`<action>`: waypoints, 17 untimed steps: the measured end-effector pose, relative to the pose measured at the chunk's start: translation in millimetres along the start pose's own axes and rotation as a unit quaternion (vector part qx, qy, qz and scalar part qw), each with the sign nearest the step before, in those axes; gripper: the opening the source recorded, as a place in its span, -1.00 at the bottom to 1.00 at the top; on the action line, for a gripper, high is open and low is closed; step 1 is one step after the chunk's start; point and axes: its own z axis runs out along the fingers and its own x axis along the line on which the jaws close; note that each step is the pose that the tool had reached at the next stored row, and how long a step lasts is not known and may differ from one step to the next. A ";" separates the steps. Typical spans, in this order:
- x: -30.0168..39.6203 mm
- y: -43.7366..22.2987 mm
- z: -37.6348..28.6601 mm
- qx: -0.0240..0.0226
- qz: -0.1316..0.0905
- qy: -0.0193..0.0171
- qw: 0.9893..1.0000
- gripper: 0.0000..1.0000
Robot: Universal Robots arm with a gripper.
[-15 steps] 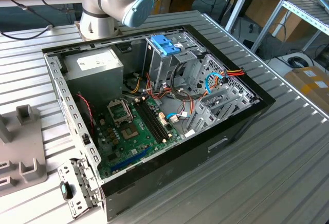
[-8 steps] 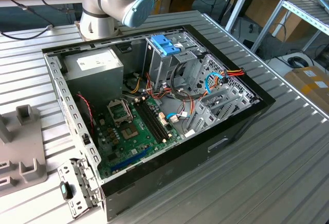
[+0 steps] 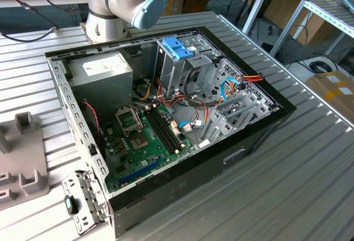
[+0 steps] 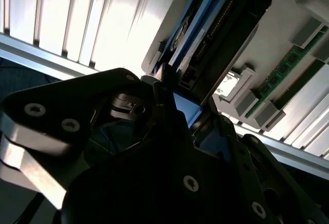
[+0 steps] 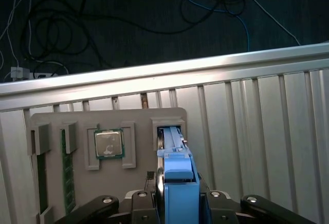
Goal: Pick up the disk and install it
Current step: 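Pick up the disk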
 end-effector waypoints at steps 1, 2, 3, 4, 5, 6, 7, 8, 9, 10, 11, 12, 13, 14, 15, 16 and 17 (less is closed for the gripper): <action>0.0 0.0 -0.5 0.000 0.000 0.000 1.000 -0.25; 0.0 0.0 -0.6 0.000 0.000 0.000 1.000 -0.25; 0.0 0.0 -0.7 0.000 0.000 0.000 1.000 -0.25; -0.1 0.0 -0.7 0.000 0.000 0.000 1.000 -0.25; 0.0 0.0 -0.9 0.000 0.000 0.000 1.000 -0.25; -0.1 0.0 -0.8 0.000 0.000 0.000 1.000 -0.25; -0.1 0.0 -0.9 0.000 0.000 0.000 1.000 -0.25; -0.5 0.0 -0.9 0.000 0.000 0.000 1.000 -0.25; -1.0 0.2 -0.9 0.000 0.000 0.000 1.000 -0.25; -1.1 0.2 -0.9 0.000 0.000 0.000 1.000 -0.25; -1.1 0.2 -0.8 0.000 0.000 0.000 1.000 -0.25; -1.2 0.1 -0.8 0.000 0.000 0.000 1.000 -0.25; -1.3 0.1 -0.8 0.000 0.000 0.000 1.000 -0.25; -1.3 0.2 -0.9 0.000 0.000 0.000 1.000 -0.25; -1.4 0.1 -1.2 0.000 0.000 0.000 1.000 -0.25; -1.4 0.1 -1.7 0.000 0.000 0.000 1.000 -0.25; -1.6 0.1 -2.7 0.000 0.000 0.000 1.000 -0.25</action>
